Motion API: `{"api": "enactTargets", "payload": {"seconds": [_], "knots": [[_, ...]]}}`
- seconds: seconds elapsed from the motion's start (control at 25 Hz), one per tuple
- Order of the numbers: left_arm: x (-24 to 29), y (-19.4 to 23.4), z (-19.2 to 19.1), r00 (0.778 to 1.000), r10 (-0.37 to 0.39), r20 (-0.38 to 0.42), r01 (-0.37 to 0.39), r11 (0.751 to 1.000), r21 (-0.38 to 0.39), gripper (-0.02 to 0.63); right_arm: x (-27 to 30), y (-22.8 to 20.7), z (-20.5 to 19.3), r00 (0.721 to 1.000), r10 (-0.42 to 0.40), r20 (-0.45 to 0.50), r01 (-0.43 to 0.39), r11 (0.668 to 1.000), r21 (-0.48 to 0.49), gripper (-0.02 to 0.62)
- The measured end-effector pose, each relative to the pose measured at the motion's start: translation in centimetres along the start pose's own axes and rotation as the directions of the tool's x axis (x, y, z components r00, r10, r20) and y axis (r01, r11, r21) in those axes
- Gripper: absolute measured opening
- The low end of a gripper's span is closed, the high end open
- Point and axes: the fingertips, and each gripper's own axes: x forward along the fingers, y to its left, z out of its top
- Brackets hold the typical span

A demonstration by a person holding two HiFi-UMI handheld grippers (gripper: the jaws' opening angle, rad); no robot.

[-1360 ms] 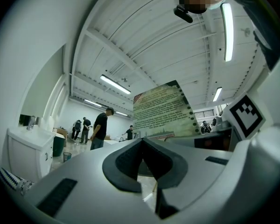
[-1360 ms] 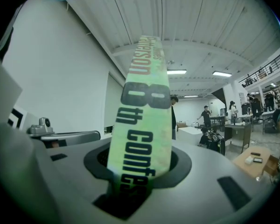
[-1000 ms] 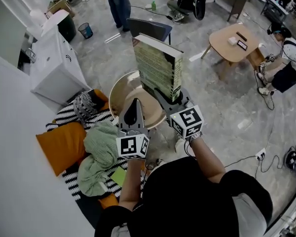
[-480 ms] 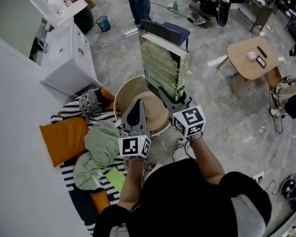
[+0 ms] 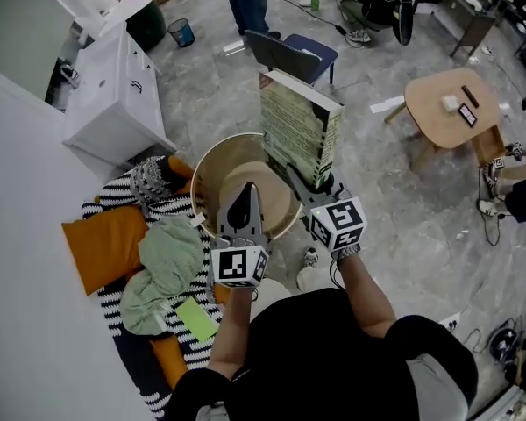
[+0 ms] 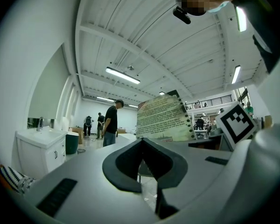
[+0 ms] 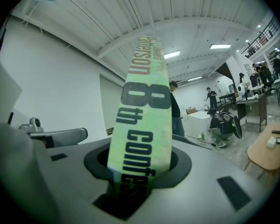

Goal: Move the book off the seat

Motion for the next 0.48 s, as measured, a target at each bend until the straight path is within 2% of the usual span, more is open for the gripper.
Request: {"api": "enactTargets", "payload": {"seconds": [0.2,0.48], "knots": [[1.7,0.0,-3.0,0.998,-0.013,-0.053,0.011,0.999,-0.039,0.009,-0.7,-2.5,-2.9,0.998,-0.042,-0.056,0.045,0.997,0.055,0.173],[4.1,-0.3,-7.8,0.989,-0.084,-0.125,0.075,0.994,-0.078,0.009,-0.9,-5.0,-7.0,0.984,-0.114,-0.137,0.124,0.99,0.07,0.173]]}}
